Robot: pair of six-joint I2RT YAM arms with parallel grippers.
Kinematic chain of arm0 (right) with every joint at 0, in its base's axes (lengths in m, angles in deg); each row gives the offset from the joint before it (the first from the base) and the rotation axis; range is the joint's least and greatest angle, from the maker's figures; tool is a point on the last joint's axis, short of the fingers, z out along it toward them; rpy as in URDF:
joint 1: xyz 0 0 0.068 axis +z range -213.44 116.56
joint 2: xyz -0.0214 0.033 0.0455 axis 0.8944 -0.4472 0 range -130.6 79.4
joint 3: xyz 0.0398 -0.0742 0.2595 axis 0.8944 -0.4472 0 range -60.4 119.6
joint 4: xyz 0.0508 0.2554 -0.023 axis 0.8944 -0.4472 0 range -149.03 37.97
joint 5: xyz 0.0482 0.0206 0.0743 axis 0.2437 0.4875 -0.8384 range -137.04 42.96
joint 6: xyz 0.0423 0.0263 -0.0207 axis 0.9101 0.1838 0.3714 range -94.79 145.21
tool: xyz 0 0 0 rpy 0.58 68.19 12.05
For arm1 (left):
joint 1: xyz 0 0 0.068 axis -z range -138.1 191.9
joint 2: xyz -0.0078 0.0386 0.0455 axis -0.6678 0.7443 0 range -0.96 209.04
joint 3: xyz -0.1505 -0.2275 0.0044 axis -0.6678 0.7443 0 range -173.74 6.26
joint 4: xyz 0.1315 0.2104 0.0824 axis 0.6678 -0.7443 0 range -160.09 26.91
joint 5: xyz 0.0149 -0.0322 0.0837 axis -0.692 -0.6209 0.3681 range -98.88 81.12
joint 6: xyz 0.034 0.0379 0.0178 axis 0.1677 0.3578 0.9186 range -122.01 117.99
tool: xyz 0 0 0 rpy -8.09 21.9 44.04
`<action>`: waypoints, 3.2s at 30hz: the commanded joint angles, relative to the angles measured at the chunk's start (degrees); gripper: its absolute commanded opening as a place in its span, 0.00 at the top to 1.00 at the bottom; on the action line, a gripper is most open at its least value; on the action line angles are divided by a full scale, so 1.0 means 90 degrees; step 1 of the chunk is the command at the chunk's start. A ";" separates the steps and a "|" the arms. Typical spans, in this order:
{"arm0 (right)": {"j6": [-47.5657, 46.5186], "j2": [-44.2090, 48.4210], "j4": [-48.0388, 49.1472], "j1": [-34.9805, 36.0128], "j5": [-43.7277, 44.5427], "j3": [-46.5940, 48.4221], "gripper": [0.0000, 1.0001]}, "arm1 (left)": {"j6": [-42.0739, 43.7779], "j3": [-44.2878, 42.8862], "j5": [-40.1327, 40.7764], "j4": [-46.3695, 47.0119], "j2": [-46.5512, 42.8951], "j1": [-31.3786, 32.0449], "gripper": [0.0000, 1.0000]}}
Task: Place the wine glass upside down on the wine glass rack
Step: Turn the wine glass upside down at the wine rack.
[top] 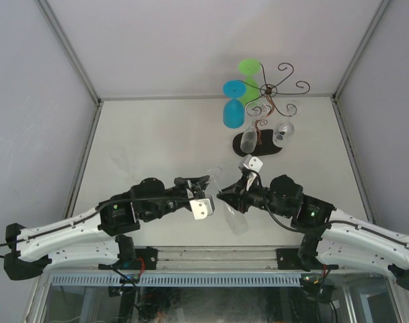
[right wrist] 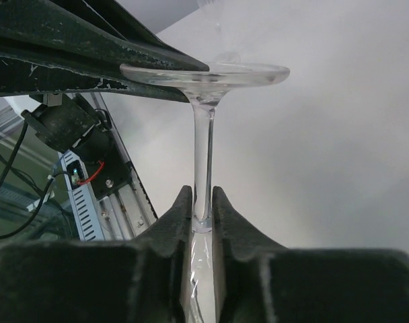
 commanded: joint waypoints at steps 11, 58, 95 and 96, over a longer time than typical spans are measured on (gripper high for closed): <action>-0.0324 0.0278 0.0515 -0.0067 -0.0263 -0.0103 1.00 | -0.0381 0.0041 -0.0118 0.0502 -0.0200 -0.0092 0.84; -0.6196 0.2008 0.0025 -0.0824 0.3847 0.1977 1.00 | -0.4241 -0.0718 0.1617 -0.0746 -0.0666 -0.1545 0.17; -0.0627 -0.3700 0.5067 -0.9545 -0.3578 0.2375 1.00 | -0.4789 -0.0750 0.0831 -0.1036 0.0154 -0.2591 0.18; -0.0541 -0.3862 0.5186 -0.9590 -0.3687 0.2418 1.00 | -0.4810 -0.0748 0.0788 -0.1036 0.0179 -0.2639 0.18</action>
